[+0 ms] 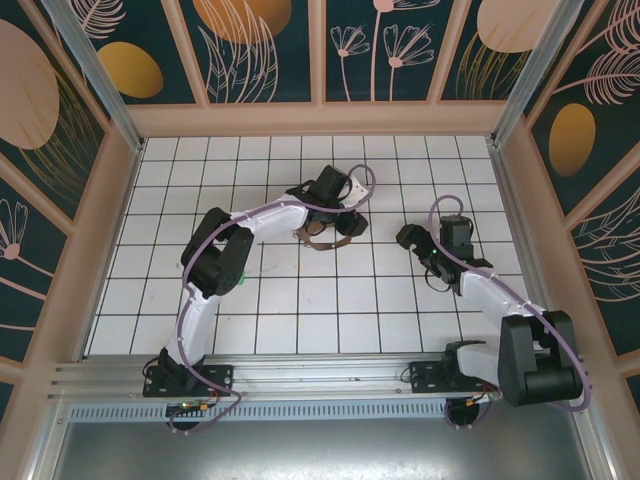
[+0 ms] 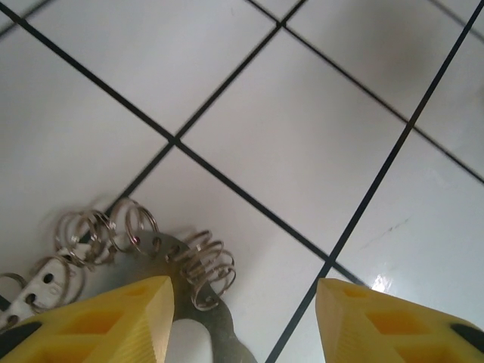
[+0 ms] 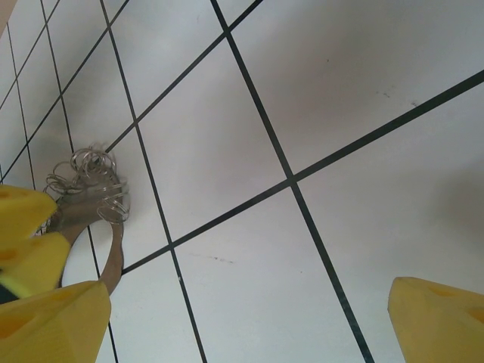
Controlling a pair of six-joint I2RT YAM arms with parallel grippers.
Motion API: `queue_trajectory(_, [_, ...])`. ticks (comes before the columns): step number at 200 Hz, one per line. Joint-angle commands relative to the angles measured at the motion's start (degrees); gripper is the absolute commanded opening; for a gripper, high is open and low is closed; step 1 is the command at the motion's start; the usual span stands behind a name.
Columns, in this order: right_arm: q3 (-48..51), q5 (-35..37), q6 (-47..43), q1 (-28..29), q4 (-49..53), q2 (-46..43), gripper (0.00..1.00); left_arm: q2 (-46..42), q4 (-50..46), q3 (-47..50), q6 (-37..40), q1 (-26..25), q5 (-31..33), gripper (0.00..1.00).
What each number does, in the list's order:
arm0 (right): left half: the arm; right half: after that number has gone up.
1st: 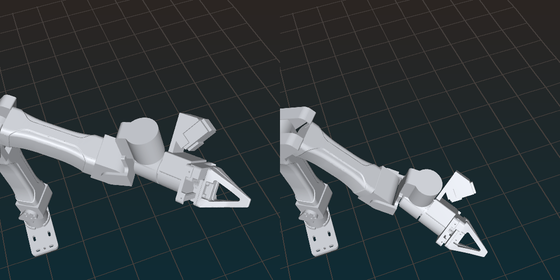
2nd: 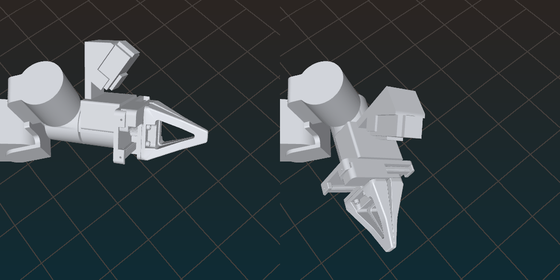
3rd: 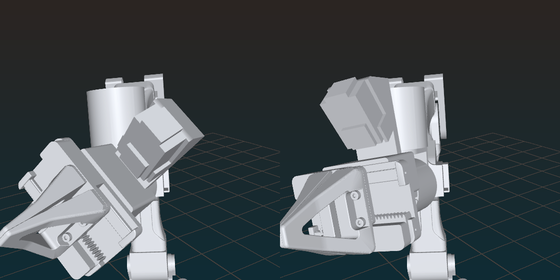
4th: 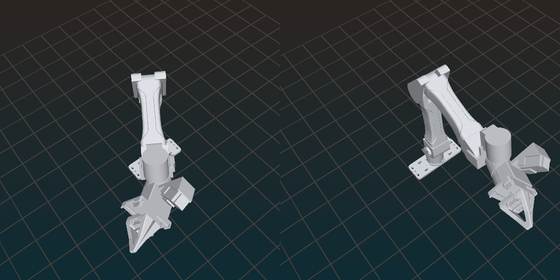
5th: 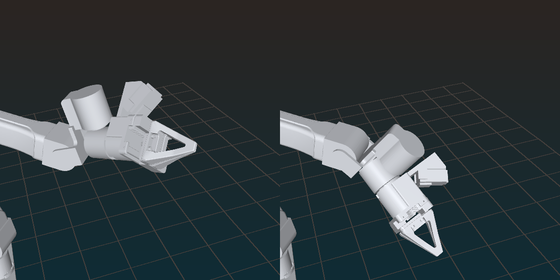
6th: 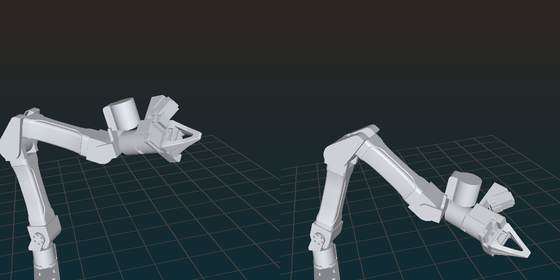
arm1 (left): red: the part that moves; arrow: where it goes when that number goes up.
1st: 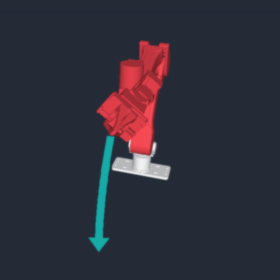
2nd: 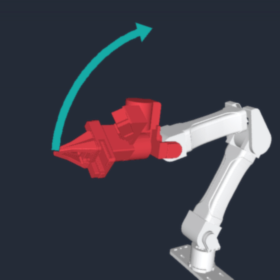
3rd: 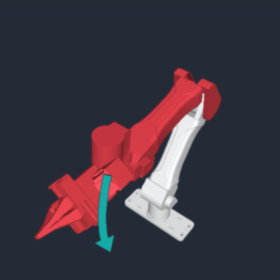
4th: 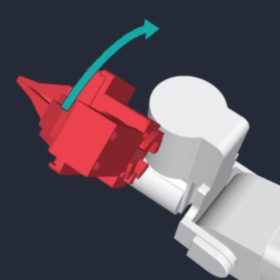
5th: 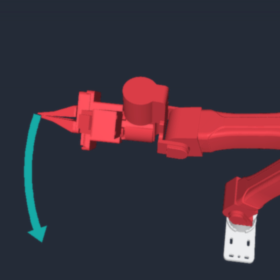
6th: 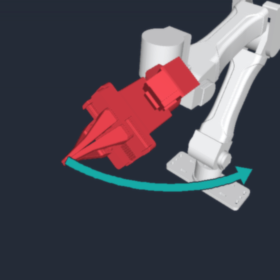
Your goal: Put the keys on the keyring
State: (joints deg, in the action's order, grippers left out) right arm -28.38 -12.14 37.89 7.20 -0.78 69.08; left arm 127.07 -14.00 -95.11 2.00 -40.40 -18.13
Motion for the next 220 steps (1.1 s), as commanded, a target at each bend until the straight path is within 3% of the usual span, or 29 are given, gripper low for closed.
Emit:
queue_trajectory(1, [0.26,-1.04,0.56,-0.32,-1.43,0.53,0.95,1.75,-2.83,-1.3,2.13,0.17,-2.05,0.52])
queue_trajectory(179, [0.26,-1.01,0.69,-0.32,-0.98,0.18,0.95,5.49,-2.62,-4.31,1.15,0.16,-1.82,0.58])
queue_trajectory(220, [0.17,-0.78,0.52,-0.26,-0.63,-0.02,0.95,5.47,-2.53,-4.13,1.07,0.15,-3.66,0.48])
